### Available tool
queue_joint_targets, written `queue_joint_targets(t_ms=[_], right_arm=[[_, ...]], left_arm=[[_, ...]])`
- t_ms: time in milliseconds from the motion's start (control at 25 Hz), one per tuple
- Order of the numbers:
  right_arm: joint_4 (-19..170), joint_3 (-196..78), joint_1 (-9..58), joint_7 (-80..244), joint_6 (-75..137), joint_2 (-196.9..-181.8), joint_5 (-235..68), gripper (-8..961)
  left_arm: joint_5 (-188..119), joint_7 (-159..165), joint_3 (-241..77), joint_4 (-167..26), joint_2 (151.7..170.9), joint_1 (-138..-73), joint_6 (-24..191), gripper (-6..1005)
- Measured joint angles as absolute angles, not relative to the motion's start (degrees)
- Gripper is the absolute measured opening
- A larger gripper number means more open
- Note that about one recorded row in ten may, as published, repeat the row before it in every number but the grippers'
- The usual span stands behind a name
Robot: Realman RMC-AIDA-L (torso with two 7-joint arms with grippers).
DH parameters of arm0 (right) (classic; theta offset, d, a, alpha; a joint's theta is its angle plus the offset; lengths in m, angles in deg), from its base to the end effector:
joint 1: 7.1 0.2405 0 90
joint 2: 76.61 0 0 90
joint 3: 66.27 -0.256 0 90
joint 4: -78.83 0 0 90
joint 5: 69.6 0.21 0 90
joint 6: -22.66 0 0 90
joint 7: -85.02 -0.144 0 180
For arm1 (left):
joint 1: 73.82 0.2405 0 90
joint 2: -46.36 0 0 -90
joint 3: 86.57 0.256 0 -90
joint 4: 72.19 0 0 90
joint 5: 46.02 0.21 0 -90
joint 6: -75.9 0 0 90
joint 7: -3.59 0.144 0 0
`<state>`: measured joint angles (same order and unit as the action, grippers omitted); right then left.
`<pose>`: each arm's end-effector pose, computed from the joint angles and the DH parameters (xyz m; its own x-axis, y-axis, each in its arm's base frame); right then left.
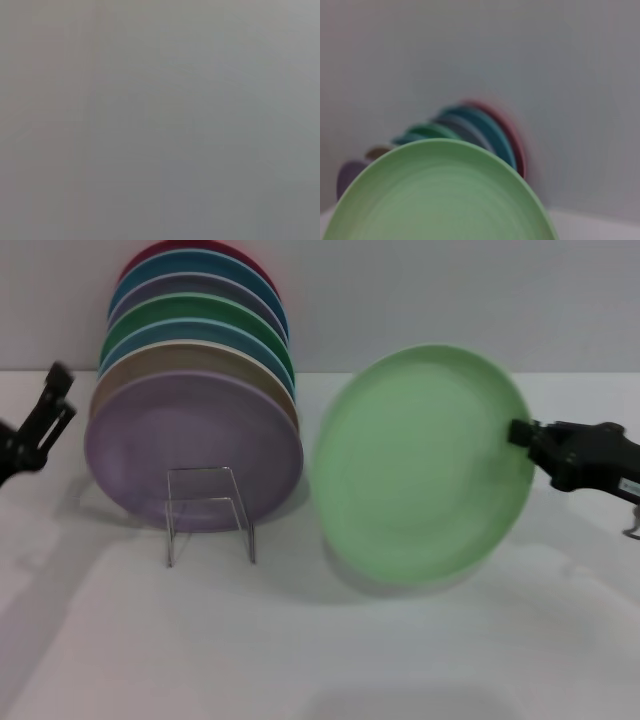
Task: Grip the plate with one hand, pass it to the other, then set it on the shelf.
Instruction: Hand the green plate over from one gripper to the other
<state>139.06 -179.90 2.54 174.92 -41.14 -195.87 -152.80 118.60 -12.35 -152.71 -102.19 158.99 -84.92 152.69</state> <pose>0.2701 0.3258 0.0386 0.6603 -0.2988 -0.6890 -0.6762 -0.6355 -0.3725 -0.2927 0.2950 0.0294 0.5965 -0.3079 0.7412 0.6420 -0.3712 -0.6709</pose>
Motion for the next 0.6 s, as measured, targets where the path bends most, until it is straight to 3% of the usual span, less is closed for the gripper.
queue_joint_targets(t_ms=[160, 280, 320, 440, 480, 520, 560, 600], right_arm=[[131.78, -181.95, 2.27, 187.05, -41.21, -195.74, -146.01, 22], [128.73, -183.45, 3.07, 190.97, -41.11, -195.86, -145.90, 22], [128.35, -183.55, 3.23, 191.74, -40.84, -195.88, -145.86, 22], [127.55, -183.64, 4.04, 193.64, -39.82, -195.89, -145.73, 22], [127.32, -183.65, 4.42, 194.01, -39.41, -195.83, -145.70, 22], [127.24, -183.66, 4.78, 194.05, -39.17, -195.76, -145.69, 22], [127.01, -183.68, 5.63, 194.09, -38.92, -195.66, -145.69, 22], [127.01, -183.68, 5.63, 194.09, -38.92, -195.66, -145.69, 22]], left_arm=[[119.65, -13.43, -147.38, -120.40, 151.64, -82.66, 136.74, 745], [119.68, -13.11, -143.20, -138.56, 144.12, -81.54, 119.50, 743], [119.66, -13.07, -142.80, -140.64, 143.24, -81.42, 117.79, 743], [119.65, -13.46, -140.26, -152.86, 138.03, -81.54, 108.55, 741], [119.65, -13.46, -140.26, -152.86, 138.03, -81.54, 108.55, 741], [119.67, -14.07, -139.22, -157.35, 136.00, -82.02, 104.59, 740], [119.67, -14.07, -139.22, -157.35, 136.00, -82.02, 104.59, 740], [119.65, -14.81, -137.55, -165.18, 133.30, -83.70, 94.24, 739]])
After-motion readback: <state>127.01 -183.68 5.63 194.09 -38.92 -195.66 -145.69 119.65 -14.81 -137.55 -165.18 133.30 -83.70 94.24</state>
